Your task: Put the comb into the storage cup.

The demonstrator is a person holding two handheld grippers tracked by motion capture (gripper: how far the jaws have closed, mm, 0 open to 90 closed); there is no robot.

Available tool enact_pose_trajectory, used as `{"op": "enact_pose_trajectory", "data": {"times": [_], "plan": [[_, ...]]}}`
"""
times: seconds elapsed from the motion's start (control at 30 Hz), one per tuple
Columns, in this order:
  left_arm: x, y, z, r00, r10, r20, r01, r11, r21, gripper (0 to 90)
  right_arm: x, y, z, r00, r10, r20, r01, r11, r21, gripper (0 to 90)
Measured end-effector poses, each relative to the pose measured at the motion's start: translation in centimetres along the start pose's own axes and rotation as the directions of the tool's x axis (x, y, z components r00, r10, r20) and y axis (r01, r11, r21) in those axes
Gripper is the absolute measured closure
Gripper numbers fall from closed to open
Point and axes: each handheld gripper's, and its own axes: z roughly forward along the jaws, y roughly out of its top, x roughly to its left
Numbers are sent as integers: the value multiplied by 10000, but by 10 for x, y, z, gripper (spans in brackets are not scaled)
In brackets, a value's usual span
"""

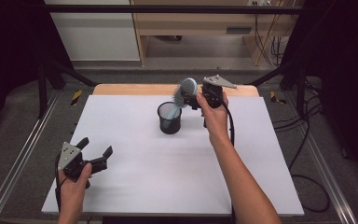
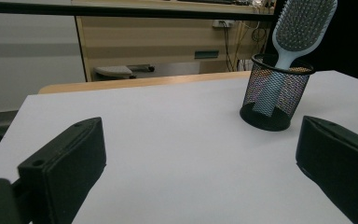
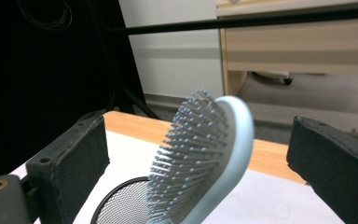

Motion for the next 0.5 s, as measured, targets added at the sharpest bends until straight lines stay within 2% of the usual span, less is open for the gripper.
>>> {"op": "enact_pose_trajectory", "data": {"times": [0.23,0.5], "plan": [[0,0,0,10000,19,16,-19,10000,-5,18,-5,4,-7,9992,-330,214,337,9988,-359,58],[1,0,0,10000,48,-9,-48,10000,-32,18,-7,9,-15,9989,-370,273,386,9972,-638,58]]}}
